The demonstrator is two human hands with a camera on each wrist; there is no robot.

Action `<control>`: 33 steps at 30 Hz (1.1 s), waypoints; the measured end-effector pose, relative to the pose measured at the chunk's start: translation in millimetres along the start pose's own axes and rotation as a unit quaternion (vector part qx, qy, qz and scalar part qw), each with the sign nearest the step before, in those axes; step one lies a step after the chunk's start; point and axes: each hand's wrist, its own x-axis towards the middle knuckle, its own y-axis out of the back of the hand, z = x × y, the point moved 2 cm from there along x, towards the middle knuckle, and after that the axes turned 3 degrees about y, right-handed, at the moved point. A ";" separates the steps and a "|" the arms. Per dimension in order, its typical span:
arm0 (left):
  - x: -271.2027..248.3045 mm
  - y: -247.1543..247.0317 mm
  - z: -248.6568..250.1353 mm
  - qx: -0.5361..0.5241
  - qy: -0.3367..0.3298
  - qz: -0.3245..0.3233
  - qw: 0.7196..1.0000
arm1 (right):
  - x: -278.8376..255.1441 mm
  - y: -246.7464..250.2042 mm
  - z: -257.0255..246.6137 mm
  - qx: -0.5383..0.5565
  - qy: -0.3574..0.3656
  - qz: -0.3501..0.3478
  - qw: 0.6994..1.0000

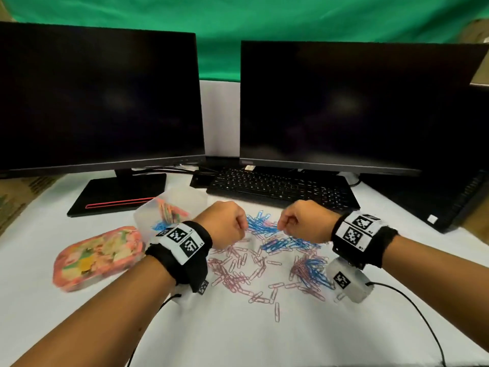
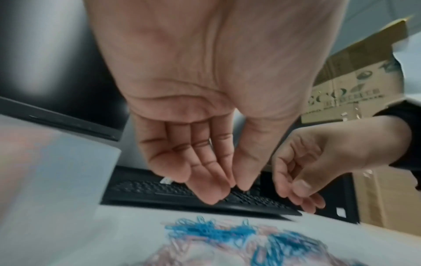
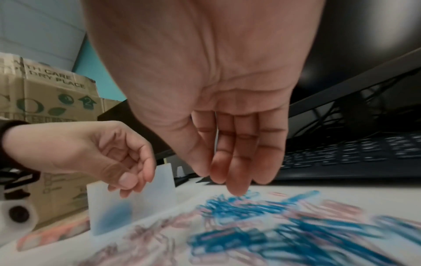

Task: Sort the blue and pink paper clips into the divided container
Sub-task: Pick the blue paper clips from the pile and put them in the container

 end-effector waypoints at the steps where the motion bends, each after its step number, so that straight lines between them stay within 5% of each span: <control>1: 2.5 -7.7 5.2 0.007 -0.009 -0.006 1.000 | -7.2 -2.1 8.9 -0.015 -0.008 -0.005 1.000; 13: 43.8 -64.0 39.9 0.109 -0.011 -0.042 0.993 | -47.3 -16.9 68.2 -0.045 -0.084 -0.021 0.995; 22: 52.2 -72.6 36.5 0.155 -0.009 -0.045 0.987 | -66.5 -32.1 60.8 -0.033 -0.054 -0.068 0.996; 33: 47.1 -61.7 25.3 0.128 -0.013 -0.045 0.991 | -56.2 -42.2 62.4 -0.052 -0.037 -0.025 0.998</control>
